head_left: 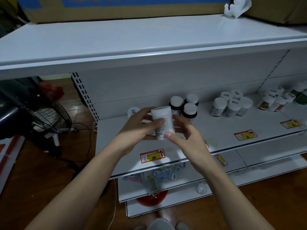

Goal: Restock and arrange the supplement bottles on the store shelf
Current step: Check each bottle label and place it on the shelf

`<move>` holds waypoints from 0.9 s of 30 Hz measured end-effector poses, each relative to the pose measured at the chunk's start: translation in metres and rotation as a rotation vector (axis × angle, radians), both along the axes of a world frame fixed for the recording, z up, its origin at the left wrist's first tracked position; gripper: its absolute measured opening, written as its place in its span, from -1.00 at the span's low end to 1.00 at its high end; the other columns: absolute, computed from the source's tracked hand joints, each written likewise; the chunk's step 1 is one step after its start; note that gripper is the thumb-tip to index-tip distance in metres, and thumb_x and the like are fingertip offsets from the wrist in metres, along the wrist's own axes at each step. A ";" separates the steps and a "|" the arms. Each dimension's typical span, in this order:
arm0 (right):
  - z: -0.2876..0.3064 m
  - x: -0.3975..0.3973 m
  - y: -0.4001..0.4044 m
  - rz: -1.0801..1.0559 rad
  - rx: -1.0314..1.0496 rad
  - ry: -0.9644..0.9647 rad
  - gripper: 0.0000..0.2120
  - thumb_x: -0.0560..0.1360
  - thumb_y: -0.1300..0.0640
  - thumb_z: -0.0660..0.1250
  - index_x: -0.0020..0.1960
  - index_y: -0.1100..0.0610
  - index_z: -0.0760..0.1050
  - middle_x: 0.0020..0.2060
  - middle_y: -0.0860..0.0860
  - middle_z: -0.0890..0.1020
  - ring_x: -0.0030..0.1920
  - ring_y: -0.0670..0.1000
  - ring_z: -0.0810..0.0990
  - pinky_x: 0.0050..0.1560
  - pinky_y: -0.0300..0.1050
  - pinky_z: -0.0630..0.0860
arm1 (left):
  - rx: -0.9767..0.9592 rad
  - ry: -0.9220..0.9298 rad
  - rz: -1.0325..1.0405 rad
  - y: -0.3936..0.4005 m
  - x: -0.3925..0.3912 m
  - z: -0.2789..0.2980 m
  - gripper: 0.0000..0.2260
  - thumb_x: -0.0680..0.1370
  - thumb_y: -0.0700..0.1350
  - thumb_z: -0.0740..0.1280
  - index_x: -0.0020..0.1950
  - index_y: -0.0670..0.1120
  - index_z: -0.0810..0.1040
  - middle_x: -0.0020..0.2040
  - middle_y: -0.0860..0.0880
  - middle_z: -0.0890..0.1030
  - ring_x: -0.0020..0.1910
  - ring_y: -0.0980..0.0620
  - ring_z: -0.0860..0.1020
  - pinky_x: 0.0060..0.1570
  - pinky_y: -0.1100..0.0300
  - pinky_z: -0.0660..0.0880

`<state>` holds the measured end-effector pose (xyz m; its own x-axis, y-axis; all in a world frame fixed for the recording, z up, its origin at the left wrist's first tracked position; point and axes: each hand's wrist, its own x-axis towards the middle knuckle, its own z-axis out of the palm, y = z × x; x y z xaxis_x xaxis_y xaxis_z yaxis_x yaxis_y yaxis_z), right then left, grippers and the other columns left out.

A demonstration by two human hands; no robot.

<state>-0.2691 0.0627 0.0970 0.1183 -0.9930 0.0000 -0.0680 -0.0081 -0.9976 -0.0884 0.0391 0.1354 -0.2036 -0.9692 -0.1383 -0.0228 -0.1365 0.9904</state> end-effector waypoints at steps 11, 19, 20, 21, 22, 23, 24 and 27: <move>0.000 -0.001 0.001 -0.058 0.004 -0.004 -0.47 0.48 0.17 0.49 0.40 -0.01 0.43 0.17 -0.13 0.62 0.21 -0.15 0.58 0.23 -0.16 0.53 | 0.099 0.095 -0.015 0.000 -0.004 -0.002 -0.76 0.64 -0.05 0.29 0.29 -0.08 0.50 0.18 -0.05 0.66 0.12 0.00 0.66 0.00 -0.03 0.64; 0.001 0.000 0.002 0.004 -0.020 0.037 -0.43 0.45 0.16 0.51 0.41 -0.01 0.41 0.17 -0.08 0.61 0.12 -0.23 0.59 0.06 -0.29 0.55 | 0.046 0.051 -0.048 0.002 -0.003 -0.001 -0.70 0.58 -0.05 0.38 0.31 -0.02 0.53 0.20 -0.08 0.62 0.12 -0.05 0.66 -0.08 0.01 0.65; 0.001 -0.001 0.001 0.011 -0.010 0.031 -0.48 0.48 0.11 0.48 0.40 -0.03 0.42 0.18 -0.10 0.62 0.16 -0.19 0.59 0.15 -0.19 0.54 | 0.041 0.052 -0.061 0.003 -0.003 -0.001 -0.69 0.58 -0.06 0.37 0.32 -0.01 0.53 0.21 -0.07 0.61 0.14 -0.04 0.65 -0.06 0.00 0.65; 0.001 -0.001 0.002 0.018 0.002 0.015 -0.53 0.52 0.06 0.44 0.40 -0.04 0.44 0.19 -0.12 0.63 0.21 -0.15 0.58 0.22 -0.10 0.53 | 0.039 0.050 -0.074 0.003 -0.003 -0.001 -0.69 0.59 -0.07 0.36 0.33 0.00 0.52 0.21 -0.06 0.61 0.15 -0.03 0.65 -0.04 0.00 0.65; 0.001 -0.002 0.002 0.023 0.014 -0.015 -0.57 0.55 0.05 0.41 0.39 -0.04 0.45 0.19 -0.12 0.64 0.23 -0.11 0.59 0.24 -0.04 0.54 | 0.040 0.045 -0.085 0.004 -0.002 0.000 -0.68 0.59 -0.07 0.36 0.35 0.02 0.51 0.22 -0.05 0.62 0.17 -0.01 0.64 -0.02 -0.01 0.65; 0.002 -0.003 0.002 0.027 0.021 -0.044 -0.59 0.56 0.06 0.38 0.39 -0.03 0.45 0.18 -0.12 0.64 0.23 -0.10 0.59 0.23 -0.05 0.56 | 0.043 0.041 -0.093 0.004 -0.001 0.000 -0.68 0.59 -0.08 0.36 0.35 0.03 0.51 0.22 -0.04 0.62 0.18 -0.01 0.63 0.01 -0.03 0.64; 0.003 -0.003 0.002 0.025 0.022 -0.069 -0.60 0.57 0.07 0.36 0.39 -0.01 0.45 0.16 -0.11 0.66 0.21 -0.10 0.60 0.19 -0.07 0.58 | 0.049 0.043 -0.098 0.005 -0.001 0.000 -0.68 0.59 -0.07 0.36 0.35 0.02 0.50 0.23 -0.03 0.62 0.19 -0.01 0.63 0.03 -0.05 0.64; 0.004 -0.004 0.003 0.020 0.002 -0.099 -0.59 0.55 0.13 0.38 0.39 0.03 0.46 0.09 -0.11 0.68 0.16 -0.10 0.64 0.12 -0.14 0.61 | 0.071 0.054 -0.095 0.007 -0.001 0.002 -0.67 0.58 -0.05 0.37 0.33 -0.04 0.51 0.23 -0.03 0.63 0.18 -0.03 0.63 0.04 -0.11 0.63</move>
<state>-0.2729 0.0653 0.1013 0.1372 -0.9905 0.0105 0.0315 -0.0062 -0.9995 -0.0895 0.0463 0.1377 -0.3028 -0.9336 -0.1917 0.0146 -0.2057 0.9785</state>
